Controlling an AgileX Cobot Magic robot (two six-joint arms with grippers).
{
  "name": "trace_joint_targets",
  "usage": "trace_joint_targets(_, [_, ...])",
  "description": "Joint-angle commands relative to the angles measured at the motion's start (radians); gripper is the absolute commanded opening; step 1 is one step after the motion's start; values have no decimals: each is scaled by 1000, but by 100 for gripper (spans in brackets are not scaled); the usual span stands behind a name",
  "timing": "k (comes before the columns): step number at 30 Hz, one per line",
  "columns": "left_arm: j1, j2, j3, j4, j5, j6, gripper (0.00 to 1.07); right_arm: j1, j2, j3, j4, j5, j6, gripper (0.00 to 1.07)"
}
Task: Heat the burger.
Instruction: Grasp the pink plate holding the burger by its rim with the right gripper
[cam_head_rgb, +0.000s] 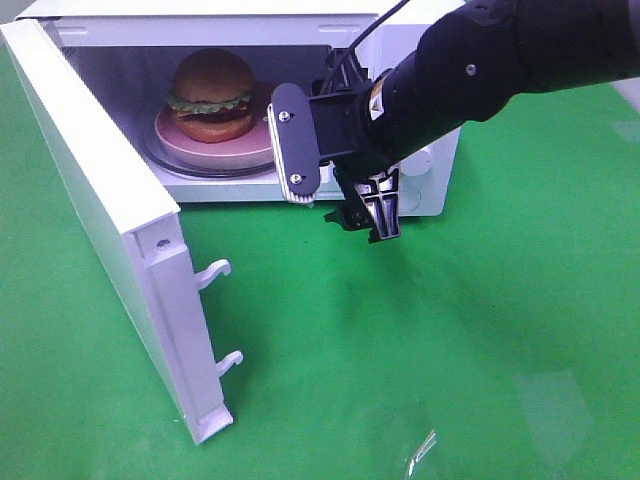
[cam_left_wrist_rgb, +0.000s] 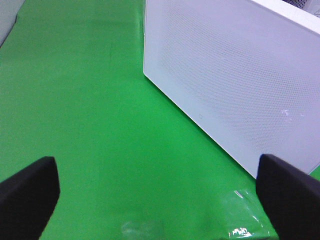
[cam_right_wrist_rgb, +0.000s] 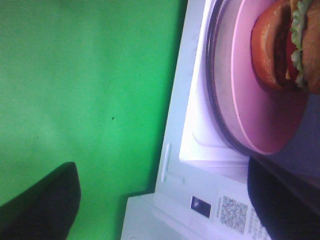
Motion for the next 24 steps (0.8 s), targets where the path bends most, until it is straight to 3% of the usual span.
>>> trace_joint_targets(1, [3,-5,-1,-3,5,-5,100,4,23,-39,-4,-13,16,87])
trace_joint_targets(24, [3,-5,-1,-3,5,-5,100,4,263,-296,0,-25,79,87])
